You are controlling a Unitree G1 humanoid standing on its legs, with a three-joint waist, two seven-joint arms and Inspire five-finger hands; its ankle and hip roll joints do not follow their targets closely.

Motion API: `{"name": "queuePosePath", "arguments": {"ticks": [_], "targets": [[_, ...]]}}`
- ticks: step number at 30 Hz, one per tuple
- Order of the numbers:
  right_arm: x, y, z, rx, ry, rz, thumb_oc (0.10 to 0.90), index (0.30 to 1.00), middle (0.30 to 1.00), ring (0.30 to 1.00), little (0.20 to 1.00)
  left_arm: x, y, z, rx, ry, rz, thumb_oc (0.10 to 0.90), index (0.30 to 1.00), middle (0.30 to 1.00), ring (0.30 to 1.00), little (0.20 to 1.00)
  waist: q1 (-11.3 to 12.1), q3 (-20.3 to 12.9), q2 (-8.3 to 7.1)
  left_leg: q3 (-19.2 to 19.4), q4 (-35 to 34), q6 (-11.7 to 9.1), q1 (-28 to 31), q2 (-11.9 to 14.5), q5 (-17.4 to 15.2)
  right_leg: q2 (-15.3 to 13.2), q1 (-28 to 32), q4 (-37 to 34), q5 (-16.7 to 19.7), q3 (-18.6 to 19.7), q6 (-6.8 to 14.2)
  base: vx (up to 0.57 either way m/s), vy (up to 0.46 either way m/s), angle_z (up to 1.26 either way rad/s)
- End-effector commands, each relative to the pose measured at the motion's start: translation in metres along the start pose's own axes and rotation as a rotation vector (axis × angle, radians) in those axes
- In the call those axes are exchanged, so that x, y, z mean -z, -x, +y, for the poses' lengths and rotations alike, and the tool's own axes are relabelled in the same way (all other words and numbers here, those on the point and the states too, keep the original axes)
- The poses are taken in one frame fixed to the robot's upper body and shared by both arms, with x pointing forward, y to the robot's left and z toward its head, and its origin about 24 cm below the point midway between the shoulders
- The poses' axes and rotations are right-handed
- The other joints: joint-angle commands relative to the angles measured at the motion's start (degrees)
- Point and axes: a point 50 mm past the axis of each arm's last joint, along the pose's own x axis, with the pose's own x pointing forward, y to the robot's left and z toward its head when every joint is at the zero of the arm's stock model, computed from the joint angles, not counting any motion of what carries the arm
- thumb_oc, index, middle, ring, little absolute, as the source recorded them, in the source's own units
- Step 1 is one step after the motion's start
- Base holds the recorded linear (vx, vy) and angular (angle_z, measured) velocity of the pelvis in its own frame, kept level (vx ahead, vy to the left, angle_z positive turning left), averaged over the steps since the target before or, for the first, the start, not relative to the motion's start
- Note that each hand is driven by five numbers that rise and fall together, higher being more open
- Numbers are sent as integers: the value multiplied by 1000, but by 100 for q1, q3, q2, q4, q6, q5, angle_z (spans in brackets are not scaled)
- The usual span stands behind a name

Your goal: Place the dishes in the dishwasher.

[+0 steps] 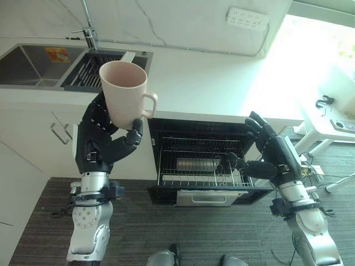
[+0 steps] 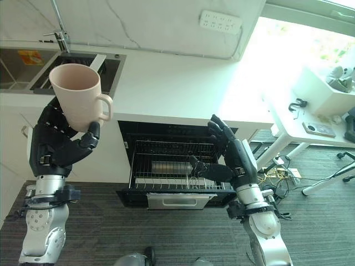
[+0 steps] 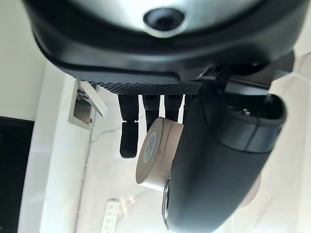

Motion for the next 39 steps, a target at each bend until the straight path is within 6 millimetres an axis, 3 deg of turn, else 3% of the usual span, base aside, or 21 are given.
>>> {"name": "queuePosePath", "arguments": {"ticks": [1,5,13,17,18,20,24,28,39], "targets": [[-42,-14,-3,6,16,-243,800,900,900,900,900,-53,-14,-14,103,-39,-296,400,300,300,300,300,-41,-247,35,-573,-91,-485,494,599,-728,377,204,6,210,-48,47,184,-421,3],[-41,-19,-1,-26,8,-219,800,900,900,900,900,-44,-15,-20,113,-38,-232,400,300,300,300,300,-36,-311,16,-481,-91,-654,577,988,-640,538,322,6,-263,-228,6,164,-425,6],[-49,-29,-4,-94,-133,-251,800,900,900,900,900,-22,-6,-20,113,-35,-118,400,300,300,300,300,-26,-291,98,-326,-91,-1008,510,1534,-194,1045,388,6,-571,-287,-389,105,-351,5],[-45,-31,0,-167,-223,-226,800,900,900,900,900,-10,-2,-27,147,-47,-91,400,300,300,300,300,-57,-238,99,-9,-91,-1020,613,1399,98,1129,437,6,-657,-328,-486,6,-164,4],[-43,-36,5,-199,-294,-212,800,900,900,900,900,-2,-2,-38,188,-66,-84,400,300,300,300,300,-77,-202,110,112,-91,-959,468,1278,-17,1128,500,6,-668,-352,-462,-31,9,53],[-42,-48,23,-255,-412,-230,800,900,900,900,900,10,-8,-53,222,-99,-89,400,300,300,300,300,-96,-268,232,-228,-91,-891,498,1181,-221,1157,530,6,-662,-255,-460,-46,150,40],[-42,-54,32,-243,-565,-242,800,900,900,900,900,13,-12,-70,263,-102,-119,400,300,300,300,300,-112,-407,266,-295,-91,-879,619,1158,-400,1087,647,6,-684,-288,-414,-1,126,-6],[-41,-55,44,-230,-589,-239,800,900,900,900,900,12,-13,-82,313,-98,-142,400,300,300,300,300,-50,-450,279,-410,-91,-825,705,1041,-534,932,744,6,-625,-382,-321,11,115,11],[-36,-59,47,-150,-566,-223,800,900,900,900,900,3,-13,-90,351,-74,-183,400,300,300,300,300,1,-461,238,-424,-91,-707,823,913,-685,823,808,6,-581,-407,-229,5,40,6]]}}
